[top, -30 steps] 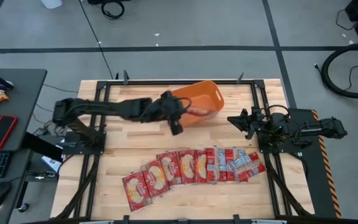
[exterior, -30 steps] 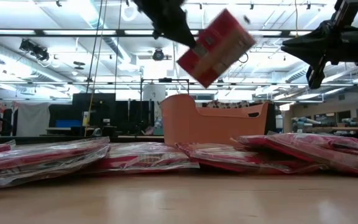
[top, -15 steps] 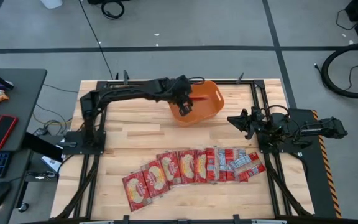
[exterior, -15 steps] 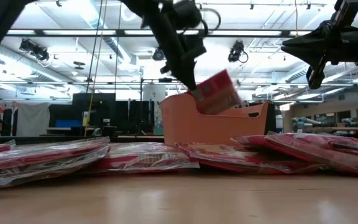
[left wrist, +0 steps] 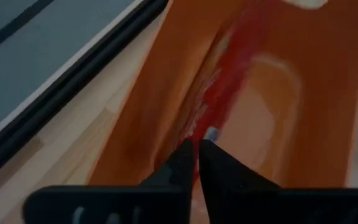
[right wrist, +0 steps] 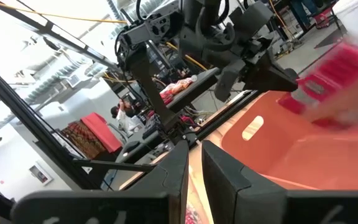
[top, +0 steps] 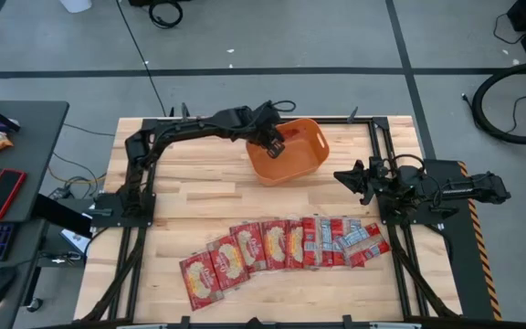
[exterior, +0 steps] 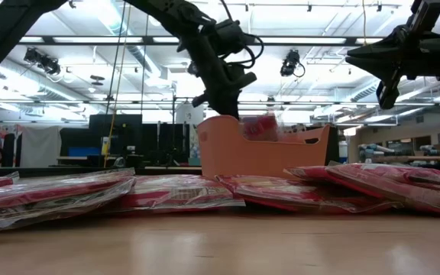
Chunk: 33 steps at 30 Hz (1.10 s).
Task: Sort popcorn bags into baskets
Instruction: Put the red popcorn bag into the orange bin
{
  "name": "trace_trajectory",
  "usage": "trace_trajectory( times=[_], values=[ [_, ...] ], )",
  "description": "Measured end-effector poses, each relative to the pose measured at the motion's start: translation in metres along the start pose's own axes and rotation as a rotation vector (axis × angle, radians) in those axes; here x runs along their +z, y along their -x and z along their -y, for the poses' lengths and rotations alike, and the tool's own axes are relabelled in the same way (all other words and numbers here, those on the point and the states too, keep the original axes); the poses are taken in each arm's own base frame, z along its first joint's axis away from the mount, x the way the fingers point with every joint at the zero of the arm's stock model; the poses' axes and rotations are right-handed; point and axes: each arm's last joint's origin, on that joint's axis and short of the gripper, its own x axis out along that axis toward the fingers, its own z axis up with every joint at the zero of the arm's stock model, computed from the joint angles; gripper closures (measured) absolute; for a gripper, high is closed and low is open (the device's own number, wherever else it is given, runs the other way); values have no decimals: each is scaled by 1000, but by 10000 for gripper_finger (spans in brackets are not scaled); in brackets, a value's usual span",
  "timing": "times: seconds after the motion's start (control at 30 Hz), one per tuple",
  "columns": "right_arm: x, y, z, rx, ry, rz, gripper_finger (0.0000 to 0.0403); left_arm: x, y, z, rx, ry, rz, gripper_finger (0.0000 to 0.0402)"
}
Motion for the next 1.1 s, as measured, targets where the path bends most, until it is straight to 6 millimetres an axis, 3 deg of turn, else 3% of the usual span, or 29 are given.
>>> trace_trajectory(
  times=[0.17,0.33,0.53,0.67,0.9,1.1],
  values=[
    [0,0,0,-1,0,0,351,0,3,16,-43,-53,42,310],
    [0,0,0,-1,0,0,351,-6,24,53,-181,-361,92,280],
    [0,0,0,-1,0,0,351,-43,40,127,-221,-833,142,279],
    [0,0,0,-1,0,0,351,-75,27,165,-149,-974,130,279],
    [0,0,0,-1,0,0,351,-117,14,203,-136,-1061,93,278],
    [0,0,0,-1,0,0,351,-133,25,221,-164,-1220,115,278]
  ],
)
